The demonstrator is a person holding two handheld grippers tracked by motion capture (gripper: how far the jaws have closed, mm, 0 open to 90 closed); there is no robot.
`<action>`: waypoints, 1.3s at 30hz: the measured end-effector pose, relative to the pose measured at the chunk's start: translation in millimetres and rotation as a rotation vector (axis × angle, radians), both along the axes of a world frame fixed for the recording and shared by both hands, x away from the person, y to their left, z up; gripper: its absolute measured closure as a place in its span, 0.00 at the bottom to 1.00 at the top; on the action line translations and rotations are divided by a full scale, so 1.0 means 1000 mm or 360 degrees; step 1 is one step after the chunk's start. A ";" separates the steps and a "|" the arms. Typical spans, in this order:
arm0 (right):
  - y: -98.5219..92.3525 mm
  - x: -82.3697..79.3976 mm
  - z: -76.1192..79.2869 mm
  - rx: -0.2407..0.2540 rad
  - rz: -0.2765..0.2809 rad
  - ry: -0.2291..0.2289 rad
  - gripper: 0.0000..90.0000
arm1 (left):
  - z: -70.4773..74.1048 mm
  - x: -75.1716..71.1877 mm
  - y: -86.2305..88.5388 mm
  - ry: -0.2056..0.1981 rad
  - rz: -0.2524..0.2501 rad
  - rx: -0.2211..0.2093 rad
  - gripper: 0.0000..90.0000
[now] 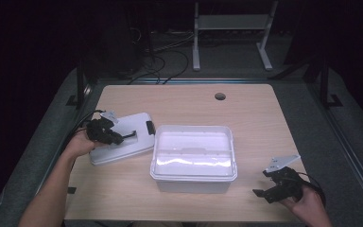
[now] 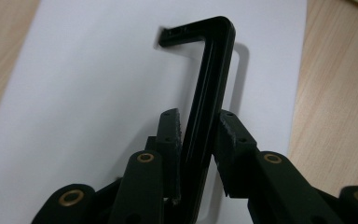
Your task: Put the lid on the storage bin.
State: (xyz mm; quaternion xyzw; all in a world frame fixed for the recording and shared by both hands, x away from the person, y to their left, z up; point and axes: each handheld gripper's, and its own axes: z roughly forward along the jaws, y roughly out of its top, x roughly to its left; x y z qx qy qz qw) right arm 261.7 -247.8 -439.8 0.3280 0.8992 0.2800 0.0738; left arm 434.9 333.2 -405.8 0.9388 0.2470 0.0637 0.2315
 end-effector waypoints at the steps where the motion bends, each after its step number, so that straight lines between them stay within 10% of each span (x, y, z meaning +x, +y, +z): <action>1: 0.000 0.000 0.000 0.0000 -0.0002 0.0001 0.21 | 0.001 0.000 0.001 -0.0004 -0.0001 -0.0005 0.82; 18: 0.000 0.001 0.000 0.0003 -0.0009 -0.0006 0.21 | 0.029 -0.015 0.017 -0.0023 -0.0030 0.0150 0.94; 39: 0.004 0.002 0.000 -0.0006 -0.0005 -0.0007 0.21 | 0.135 -0.078 0.036 -0.0124 -0.0258 -0.0030 0.94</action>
